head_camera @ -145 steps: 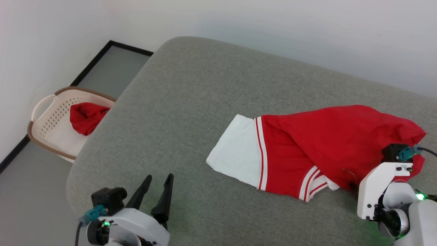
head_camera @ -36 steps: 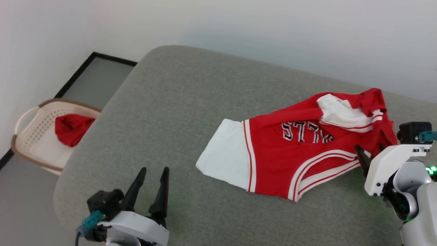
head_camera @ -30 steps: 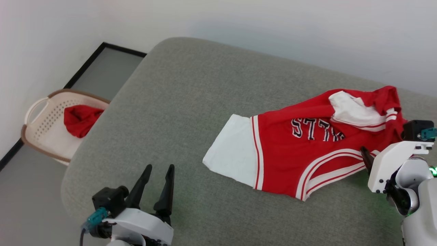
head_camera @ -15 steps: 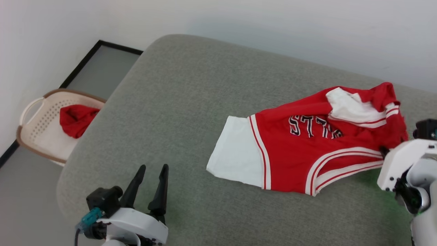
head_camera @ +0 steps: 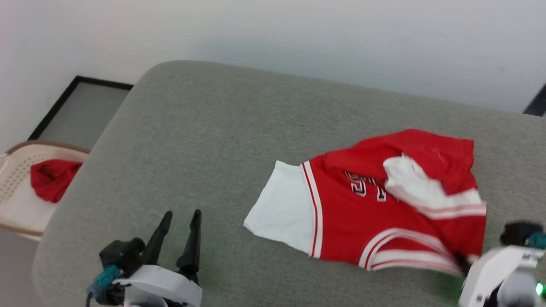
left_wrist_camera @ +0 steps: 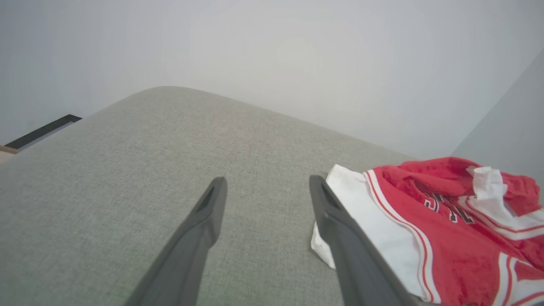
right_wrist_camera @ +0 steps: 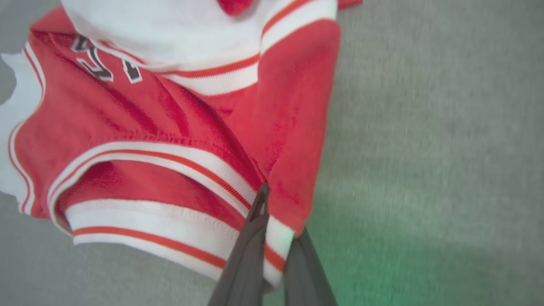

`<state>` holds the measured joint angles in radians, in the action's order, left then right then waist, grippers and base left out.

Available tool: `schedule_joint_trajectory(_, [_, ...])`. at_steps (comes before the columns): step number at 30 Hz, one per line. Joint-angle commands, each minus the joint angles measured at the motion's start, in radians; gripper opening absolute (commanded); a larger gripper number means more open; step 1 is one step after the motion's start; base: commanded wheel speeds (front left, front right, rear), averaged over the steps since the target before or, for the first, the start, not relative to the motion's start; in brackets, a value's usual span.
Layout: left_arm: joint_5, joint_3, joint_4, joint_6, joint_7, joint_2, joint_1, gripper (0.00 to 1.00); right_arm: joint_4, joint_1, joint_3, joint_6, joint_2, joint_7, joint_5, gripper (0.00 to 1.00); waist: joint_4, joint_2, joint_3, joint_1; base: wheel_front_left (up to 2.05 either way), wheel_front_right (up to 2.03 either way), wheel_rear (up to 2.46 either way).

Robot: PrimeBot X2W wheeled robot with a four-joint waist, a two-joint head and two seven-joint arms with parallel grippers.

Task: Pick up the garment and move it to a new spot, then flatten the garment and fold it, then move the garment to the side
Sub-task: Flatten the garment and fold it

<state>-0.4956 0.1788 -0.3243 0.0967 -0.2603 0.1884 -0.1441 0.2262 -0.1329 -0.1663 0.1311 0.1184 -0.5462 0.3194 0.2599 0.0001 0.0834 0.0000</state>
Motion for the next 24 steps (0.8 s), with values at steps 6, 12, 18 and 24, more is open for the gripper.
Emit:
schedule_joint_trajectory(6, [-0.003,-0.008,0.016,-0.013,-0.001,0.013,0.023,1.00,-0.117,0.171,0.029,-0.001,-0.042,-0.029,0.024,0.00,-0.082,-0.0001,-0.018,0.0000,0.00,0.00,0.00])
schedule_joint_trajectory(12, [-0.007,-0.013,0.034,-0.024,0.004,0.023,0.035,1.00,-0.167,0.245,0.050,-0.001,-0.062,-0.011,0.035,0.00,-0.134,-0.0001,-0.013,0.0000,0.00,0.00,0.00])
schedule_joint_trajectory(18, [-0.006,-0.014,0.037,-0.028,0.008,0.040,0.049,1.00,-0.157,0.204,0.080,-0.001,-0.064,0.045,-0.008,1.00,-0.166,-0.0001,-0.019,0.0000,0.00,0.00,0.00])
schedule_joint_trajectory(24, [-0.010,-0.030,0.047,-0.037,0.003,0.051,0.083,1.00,-0.189,0.217,0.107,-0.001,-0.021,0.068,-0.032,1.00,-0.182,-0.0001,-0.051,0.0000,0.00,0.00,0.00])
